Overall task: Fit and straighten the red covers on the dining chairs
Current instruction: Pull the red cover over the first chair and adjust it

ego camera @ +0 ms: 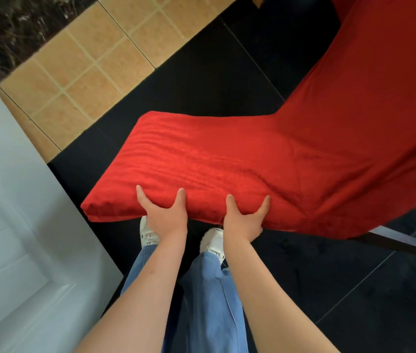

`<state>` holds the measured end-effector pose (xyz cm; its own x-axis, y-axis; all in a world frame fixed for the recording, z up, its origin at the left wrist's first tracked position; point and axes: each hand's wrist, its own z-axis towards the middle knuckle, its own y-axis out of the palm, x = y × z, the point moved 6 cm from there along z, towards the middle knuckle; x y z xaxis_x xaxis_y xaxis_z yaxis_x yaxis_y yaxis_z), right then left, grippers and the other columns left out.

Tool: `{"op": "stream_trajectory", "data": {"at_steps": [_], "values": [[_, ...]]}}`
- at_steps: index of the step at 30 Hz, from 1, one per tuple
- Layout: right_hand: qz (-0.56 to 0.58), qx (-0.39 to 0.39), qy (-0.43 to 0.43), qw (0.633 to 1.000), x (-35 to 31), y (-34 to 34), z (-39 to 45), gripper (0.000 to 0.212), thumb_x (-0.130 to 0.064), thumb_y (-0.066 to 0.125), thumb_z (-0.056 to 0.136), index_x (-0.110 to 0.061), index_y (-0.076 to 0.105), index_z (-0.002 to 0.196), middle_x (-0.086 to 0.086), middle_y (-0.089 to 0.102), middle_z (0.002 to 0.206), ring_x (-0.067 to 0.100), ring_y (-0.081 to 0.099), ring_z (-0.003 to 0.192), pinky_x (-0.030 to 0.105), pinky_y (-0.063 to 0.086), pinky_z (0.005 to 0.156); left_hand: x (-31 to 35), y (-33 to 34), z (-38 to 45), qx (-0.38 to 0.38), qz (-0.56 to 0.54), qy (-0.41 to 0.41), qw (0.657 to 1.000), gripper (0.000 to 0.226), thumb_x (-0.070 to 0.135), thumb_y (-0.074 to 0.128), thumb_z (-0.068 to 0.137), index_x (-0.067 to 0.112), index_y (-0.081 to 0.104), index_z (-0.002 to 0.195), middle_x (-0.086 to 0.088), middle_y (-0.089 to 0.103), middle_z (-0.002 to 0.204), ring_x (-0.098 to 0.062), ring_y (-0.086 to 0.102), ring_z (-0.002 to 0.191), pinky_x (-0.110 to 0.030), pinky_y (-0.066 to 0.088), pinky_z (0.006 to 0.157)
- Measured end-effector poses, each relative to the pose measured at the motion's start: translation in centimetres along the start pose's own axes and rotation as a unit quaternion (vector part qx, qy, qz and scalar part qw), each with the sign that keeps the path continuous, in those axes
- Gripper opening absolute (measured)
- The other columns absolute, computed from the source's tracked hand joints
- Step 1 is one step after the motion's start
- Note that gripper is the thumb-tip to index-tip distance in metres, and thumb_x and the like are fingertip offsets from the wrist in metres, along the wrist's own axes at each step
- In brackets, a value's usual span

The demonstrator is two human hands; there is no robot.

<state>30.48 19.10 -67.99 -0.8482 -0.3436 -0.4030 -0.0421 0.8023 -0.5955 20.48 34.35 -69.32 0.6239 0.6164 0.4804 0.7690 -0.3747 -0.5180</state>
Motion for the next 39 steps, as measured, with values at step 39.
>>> {"op": "stream_trajectory", "data": {"at_steps": [39], "values": [[0.052, 0.039, -0.032, 0.997, -13.3, 3.2, 0.1, 0.070, -0.042, 0.070, 0.075, -0.050, 0.035, 0.135, 0.003, 0.030, 0.113, 0.017, 0.053, 0.072, 0.026, 0.041, 0.054, 12.9, 5.0, -0.3, 0.006, -0.068, 0.043, 0.997, 0.079, 0.039, 0.076, 0.073, 0.053, 0.028, 0.134, 0.008, 0.040, 0.111, -0.021, 0.053, 0.093, -0.033, 0.042, 0.074]]}}
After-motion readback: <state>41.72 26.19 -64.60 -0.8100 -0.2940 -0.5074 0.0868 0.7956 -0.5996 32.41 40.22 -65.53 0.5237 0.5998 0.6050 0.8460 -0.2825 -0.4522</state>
